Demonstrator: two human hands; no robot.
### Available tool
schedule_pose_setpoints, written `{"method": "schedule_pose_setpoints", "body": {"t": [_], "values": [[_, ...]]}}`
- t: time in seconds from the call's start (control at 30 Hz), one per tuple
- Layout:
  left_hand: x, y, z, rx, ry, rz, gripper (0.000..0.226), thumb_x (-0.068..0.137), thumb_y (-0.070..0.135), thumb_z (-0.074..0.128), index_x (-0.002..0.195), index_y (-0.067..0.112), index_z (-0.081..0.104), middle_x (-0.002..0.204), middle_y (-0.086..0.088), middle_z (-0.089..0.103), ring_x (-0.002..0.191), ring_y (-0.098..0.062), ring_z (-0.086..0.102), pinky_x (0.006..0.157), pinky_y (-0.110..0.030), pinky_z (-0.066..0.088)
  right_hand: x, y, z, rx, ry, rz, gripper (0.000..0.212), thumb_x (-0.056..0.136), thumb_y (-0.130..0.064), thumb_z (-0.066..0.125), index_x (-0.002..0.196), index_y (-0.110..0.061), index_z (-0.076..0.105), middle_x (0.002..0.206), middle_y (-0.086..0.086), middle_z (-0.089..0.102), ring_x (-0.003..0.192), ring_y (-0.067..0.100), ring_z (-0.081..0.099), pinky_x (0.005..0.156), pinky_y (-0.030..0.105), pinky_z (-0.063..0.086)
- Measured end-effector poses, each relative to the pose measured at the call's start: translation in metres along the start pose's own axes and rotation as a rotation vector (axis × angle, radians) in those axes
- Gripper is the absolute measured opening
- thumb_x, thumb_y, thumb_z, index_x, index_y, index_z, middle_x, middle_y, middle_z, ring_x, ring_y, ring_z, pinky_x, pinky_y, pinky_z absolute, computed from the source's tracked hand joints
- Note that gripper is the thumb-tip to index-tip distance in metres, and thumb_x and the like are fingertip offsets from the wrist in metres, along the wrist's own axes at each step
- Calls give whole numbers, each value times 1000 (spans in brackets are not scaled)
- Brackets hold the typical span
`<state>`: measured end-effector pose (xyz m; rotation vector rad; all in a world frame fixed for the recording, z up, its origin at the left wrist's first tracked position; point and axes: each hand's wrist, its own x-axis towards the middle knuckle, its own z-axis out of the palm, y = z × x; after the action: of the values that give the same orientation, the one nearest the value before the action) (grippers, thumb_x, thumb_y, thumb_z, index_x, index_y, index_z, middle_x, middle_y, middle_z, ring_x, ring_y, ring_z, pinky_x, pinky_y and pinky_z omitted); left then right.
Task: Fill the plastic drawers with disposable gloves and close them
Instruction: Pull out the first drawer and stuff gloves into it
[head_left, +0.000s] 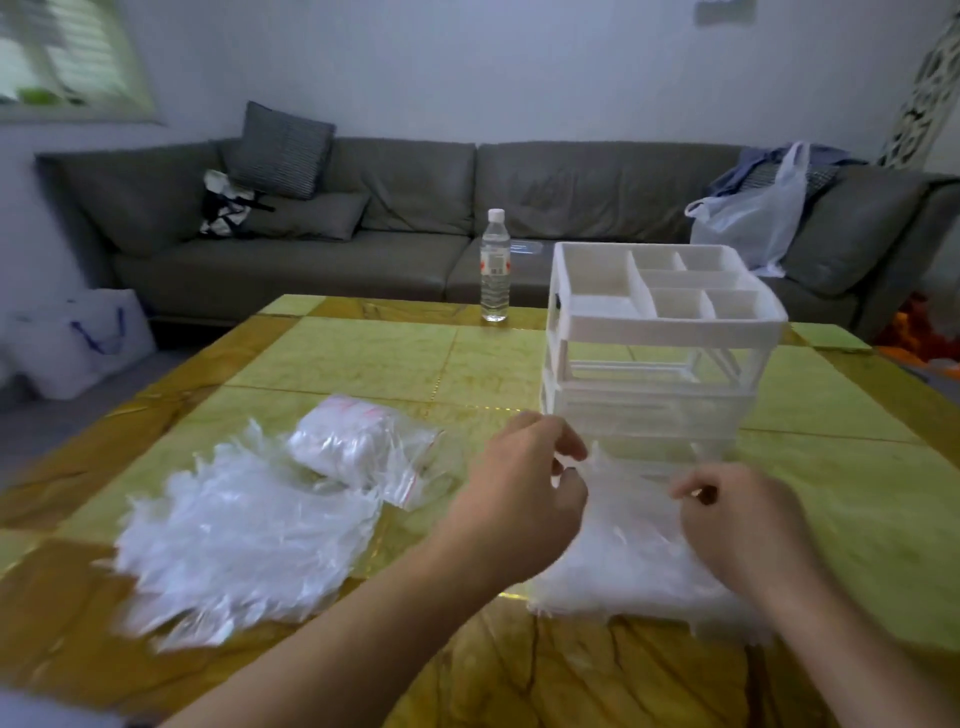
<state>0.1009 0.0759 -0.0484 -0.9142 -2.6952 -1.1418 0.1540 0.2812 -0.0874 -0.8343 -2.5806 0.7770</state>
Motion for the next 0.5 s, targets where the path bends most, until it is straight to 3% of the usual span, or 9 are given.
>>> {"method": "schedule_pose_setpoints", "body": {"t": [0.1, 0.2, 0.3, 0.33, 0.43, 0.5], "values": [[-29, -38, -38, -15, 127, -94, 11, 92, 20, 62, 91, 32, 62, 90, 15, 65, 80, -2, 61, 69, -23, 51, -3, -8, -6, 74, 72, -4, 21, 87, -5, 71, 78, -23, 77, 84, 5, 76, 78, 30, 61, 72, 34, 43], [-57, -85, -72, 113, 165, -278, 14, 90, 37, 67, 94, 32, 55, 89, 13, 62, 80, -5, 60, 72, -33, 54, -10, -23, -10, 137, 160, -63, 24, 88, -7, 71, 72, -25, 72, 75, -2, 72, 73, 24, 62, 67, 35, 43], [-73, -121, -86, 463, -125, -482, 59, 79, 71, 67, 114, 28, 46, 112, 11, 54, 106, -15, 59, 87, -37, 53, -24, -39, -6, 147, 177, -148, 26, 86, -4, 71, 69, -24, 70, 64, -3, 68, 65, 14, 60, 59, 31, 43], [-75, -129, -87, 520, -204, -527, 63, 78, 75, 65, 116, 28, 46, 114, 9, 53, 109, -17, 58, 88, -36, 52, -29, -46, -2, 152, 169, -185, 28, 85, -3, 72, 67, -24, 70, 60, -3, 67, 61, 14, 60, 57, 30, 44], [-76, -143, -84, 504, -182, -532, 26, 88, 50, 58, 98, 27, 52, 100, 9, 57, 93, -16, 60, 80, -35, 55, -45, -63, 12, 171, 133, -302, 30, 83, -1, 74, 66, -25, 68, 53, -4, 61, 58, 14, 58, 52, 30, 43], [-74, -147, -88, 426, -102, -559, 9, 91, 31, 51, 88, 25, 56, 90, 6, 60, 80, -17, 62, 72, -35, 56, -53, -74, 22, 199, 138, -400, 32, 79, 3, 75, 66, -25, 67, 55, -4, 59, 64, 12, 59, 54, 18, 42]]}}
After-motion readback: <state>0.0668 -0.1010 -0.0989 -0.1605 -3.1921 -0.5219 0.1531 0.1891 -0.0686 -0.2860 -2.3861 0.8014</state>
